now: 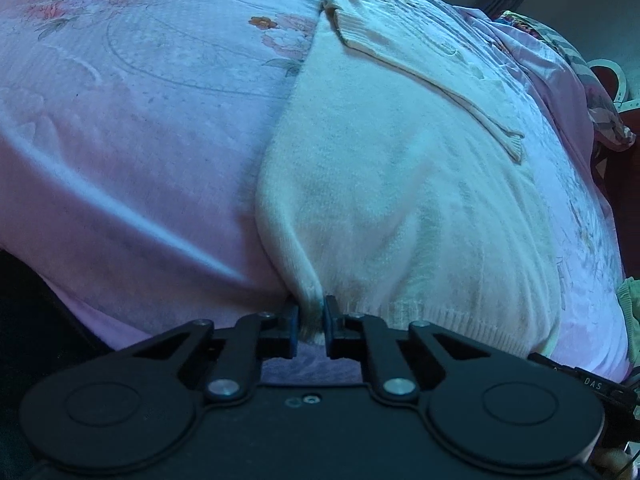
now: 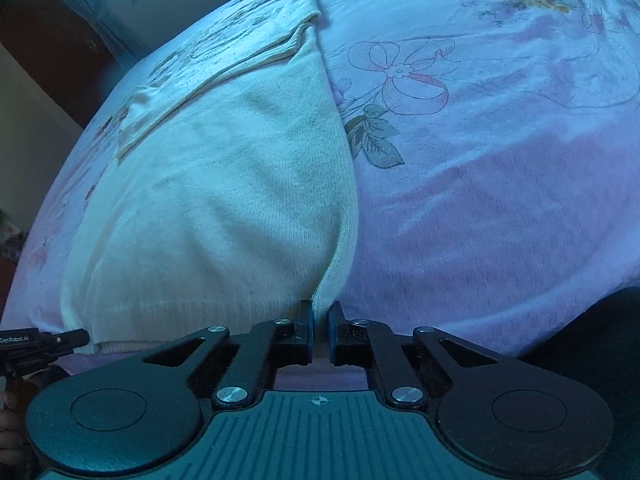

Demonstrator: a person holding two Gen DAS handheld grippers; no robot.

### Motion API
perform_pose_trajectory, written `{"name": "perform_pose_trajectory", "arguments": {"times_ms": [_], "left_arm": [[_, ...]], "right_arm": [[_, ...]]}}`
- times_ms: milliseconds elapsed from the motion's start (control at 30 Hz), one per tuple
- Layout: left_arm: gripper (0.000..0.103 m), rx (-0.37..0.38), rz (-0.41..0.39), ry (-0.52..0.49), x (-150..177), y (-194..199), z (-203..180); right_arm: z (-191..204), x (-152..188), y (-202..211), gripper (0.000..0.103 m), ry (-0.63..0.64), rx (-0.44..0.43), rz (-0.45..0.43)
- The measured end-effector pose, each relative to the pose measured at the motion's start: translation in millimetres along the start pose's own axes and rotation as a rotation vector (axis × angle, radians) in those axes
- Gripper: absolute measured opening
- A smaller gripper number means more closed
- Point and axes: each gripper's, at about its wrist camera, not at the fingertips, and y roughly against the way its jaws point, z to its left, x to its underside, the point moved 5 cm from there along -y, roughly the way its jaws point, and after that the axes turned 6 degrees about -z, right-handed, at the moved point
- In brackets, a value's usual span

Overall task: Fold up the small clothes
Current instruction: 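Grasp the hem with both grippers and fold it up toward the collar, then open the left gripper to release the folded hem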

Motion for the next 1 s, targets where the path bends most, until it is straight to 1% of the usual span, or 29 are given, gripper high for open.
{"name": "perform_pose_trajectory", "arguments": {"times_ms": [67,133,200,267,333,433,500,567,600,700,800,833,867,900,933,967,1000], "left_arm": [[0.009,0.026,-0.035,0.008,-10,7,-5],[0.009,0.046,-0.074,-0.003,-25,12,-14],[0.009,0.067,-0.102,-0.011,-44,11,-23],[0.009,0.069,-0.133,-0.01,-65,8,-30],[0.009,0.06,-0.16,-0.011,-86,-1,-35],[0.009,0.043,-0.179,-0.002,-116,-17,-39],[0.009,0.027,-0.177,0.012,-133,-32,-40],[0.01,0.005,-0.159,0.023,-147,-53,-40],[0.014,-0.012,-0.149,0.009,-151,-62,-41],[0.018,-0.059,-0.127,-0.049,-156,-82,-44],[0.027,-0.046,-0.144,-0.064,-159,-73,-45],[0.034,-0.043,-0.162,-0.064,-161,-67,-44],[0.038,-0.042,-0.18,-0.066,-164,-61,-42],[0.051,-0.043,-0.2,-0.074,-168,-56,-41],[0.063,-0.05,-0.225,-0.085,-171,-51,-39],[0.067,-0.066,-0.249,-0.102,-174,-46,-38],[0.069,-0.081,-0.26,-0.121,-176,-44,-36]], "right_arm": [[2,-7,6,0.006,-0.027,-0.047,-0.022],[9,-20,13,0.005,-0.03,-0.089,-0.062],[15,-38,16,0.005,-0.028,-0.118,-0.099],[21,-61,13,0.005,-0.034,-0.138,-0.127],[25,-84,8,0.005,-0.03,-0.139,-0.159],[29,-118,-6,0.005,-0.026,-0.125,-0.2],[26,-139,-24,0.005,-0.052,-0.109,-0.212],[21,-154,-44,0.006,-0.073,-0.093,-0.199],[19,-159,-53,0.006,-0.082,-0.089,-0.19],[16,-165,-75,0.006,-0.07,-0.055,-0.17],[19,-169,-76,0.006,-0.04,-0.059,-0.192],[19,-171,-74,0.006,-0.038,-0.064,-0.204],[18,-174,-72,0.007,-0.042,-0.066,-0.21],[17,-176,-72,0.008,-0.047,-0.066,-0.214],[16,-178,-71,0.014,-0.052,-0.062,-0.218],[14,-179,-71,0.029,-0.055,-0.057,-0.223],[14,-181,-71,0.042,-0.056,-0.048,-0.236]]}}
